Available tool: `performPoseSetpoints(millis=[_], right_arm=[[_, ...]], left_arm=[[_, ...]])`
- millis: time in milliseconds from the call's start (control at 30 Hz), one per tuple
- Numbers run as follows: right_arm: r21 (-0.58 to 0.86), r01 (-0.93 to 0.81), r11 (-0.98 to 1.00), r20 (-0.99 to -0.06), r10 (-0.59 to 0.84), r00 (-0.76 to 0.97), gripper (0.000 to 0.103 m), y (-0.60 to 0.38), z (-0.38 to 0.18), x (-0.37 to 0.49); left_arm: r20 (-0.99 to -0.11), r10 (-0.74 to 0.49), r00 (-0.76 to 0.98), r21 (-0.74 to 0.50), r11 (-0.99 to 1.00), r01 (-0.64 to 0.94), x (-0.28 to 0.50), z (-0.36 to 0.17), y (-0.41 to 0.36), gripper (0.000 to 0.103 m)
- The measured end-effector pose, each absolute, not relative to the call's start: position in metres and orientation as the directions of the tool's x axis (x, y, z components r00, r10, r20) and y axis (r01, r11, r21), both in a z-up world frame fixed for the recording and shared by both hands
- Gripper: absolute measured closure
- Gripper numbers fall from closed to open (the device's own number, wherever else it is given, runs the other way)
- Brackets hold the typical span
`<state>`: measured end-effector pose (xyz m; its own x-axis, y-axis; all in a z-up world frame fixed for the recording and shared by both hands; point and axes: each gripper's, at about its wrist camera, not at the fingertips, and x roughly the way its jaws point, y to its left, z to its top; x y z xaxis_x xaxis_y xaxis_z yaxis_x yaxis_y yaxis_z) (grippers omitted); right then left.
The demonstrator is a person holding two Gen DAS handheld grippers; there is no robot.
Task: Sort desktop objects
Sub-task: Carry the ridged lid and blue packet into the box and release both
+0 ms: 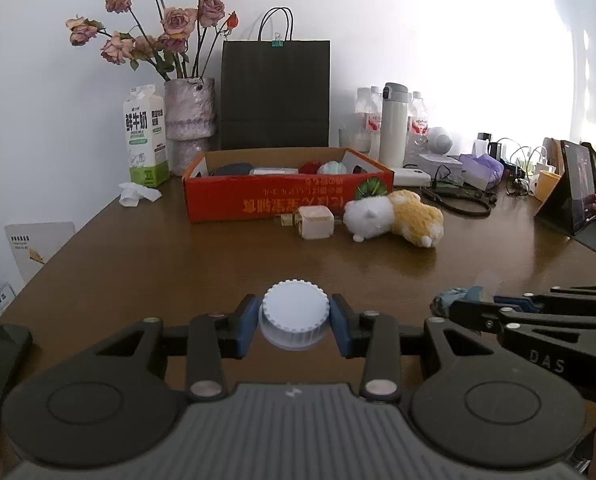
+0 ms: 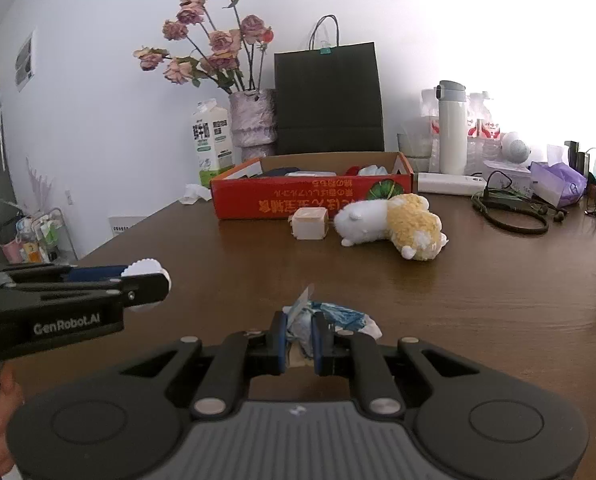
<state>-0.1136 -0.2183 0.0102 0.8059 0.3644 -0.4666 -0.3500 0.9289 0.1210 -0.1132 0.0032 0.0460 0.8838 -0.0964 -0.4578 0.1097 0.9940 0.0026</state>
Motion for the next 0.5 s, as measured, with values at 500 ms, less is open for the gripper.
performPoseSetpoints(millis=[500], right_arm=[[0.098,-0.469,0.878,-0.382,0.469,0.797,0.091,-0.201,0.079,0.036]], left_arm=[[-0.420,-0.183,0.889,-0.080,0.983,0.165,0.068,0.115,0.046,0.063]])
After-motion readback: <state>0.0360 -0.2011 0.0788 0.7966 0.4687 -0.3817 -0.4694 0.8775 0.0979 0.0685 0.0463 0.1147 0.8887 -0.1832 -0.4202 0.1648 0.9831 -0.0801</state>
